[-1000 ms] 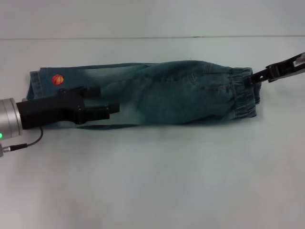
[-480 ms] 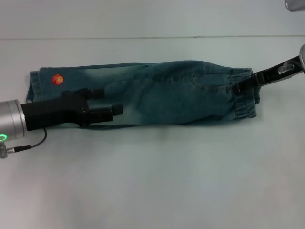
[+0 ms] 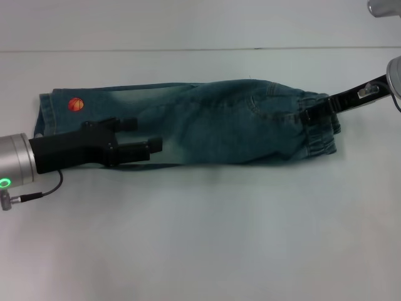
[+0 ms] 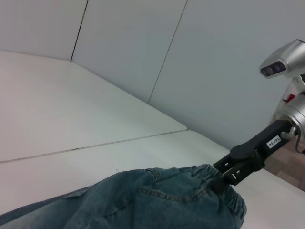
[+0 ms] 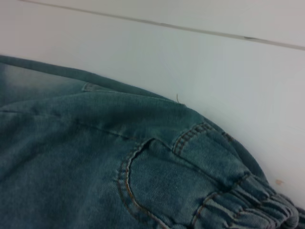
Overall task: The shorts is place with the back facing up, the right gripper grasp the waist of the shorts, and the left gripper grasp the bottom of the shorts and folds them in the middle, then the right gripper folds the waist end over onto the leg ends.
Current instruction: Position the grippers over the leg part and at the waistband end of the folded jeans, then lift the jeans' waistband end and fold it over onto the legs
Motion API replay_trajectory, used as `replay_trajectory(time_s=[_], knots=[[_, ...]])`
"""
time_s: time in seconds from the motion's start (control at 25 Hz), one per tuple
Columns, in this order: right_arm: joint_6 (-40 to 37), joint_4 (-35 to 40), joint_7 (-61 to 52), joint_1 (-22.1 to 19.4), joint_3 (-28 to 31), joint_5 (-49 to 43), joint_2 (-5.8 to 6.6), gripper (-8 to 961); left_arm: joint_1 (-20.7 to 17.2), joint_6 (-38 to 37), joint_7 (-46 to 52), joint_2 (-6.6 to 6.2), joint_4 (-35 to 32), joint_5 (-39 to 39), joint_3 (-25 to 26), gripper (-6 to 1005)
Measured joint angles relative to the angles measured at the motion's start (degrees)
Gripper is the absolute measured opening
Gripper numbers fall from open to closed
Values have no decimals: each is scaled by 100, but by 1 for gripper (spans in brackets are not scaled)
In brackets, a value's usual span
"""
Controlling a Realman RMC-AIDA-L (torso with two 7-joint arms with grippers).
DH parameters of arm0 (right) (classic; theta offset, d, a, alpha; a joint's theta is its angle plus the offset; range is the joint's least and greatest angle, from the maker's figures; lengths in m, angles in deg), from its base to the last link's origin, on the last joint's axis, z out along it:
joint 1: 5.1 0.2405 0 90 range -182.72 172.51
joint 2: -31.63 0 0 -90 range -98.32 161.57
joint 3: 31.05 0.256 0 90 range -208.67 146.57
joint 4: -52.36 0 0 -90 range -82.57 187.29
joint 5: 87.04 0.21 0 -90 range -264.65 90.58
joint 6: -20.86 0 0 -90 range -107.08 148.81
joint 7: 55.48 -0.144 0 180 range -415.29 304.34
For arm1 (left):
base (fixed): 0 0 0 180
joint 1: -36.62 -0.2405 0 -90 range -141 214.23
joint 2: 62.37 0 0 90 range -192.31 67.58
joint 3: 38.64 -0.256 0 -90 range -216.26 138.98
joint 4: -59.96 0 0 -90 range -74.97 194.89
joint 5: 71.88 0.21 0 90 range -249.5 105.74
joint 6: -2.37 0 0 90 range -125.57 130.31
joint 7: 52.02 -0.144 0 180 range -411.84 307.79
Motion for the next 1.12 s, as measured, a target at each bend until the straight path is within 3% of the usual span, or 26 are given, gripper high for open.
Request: replay_trajectory(time_s=[0.84, 0.96, 1.12], knots=[[-5, -4, 354, -41, -35, 124, -82, 263, -17, -38, -30, 49, 9, -11, 5, 935], [-211, 18, 483, -131, 20, 486, -16, 185, 16, -37, -161, 104, 8, -51, 26, 913], [-753, 125, 708, -325, 195, 1167, 151, 140, -19, 100, -1095, 322, 81, -634, 122, 833]])
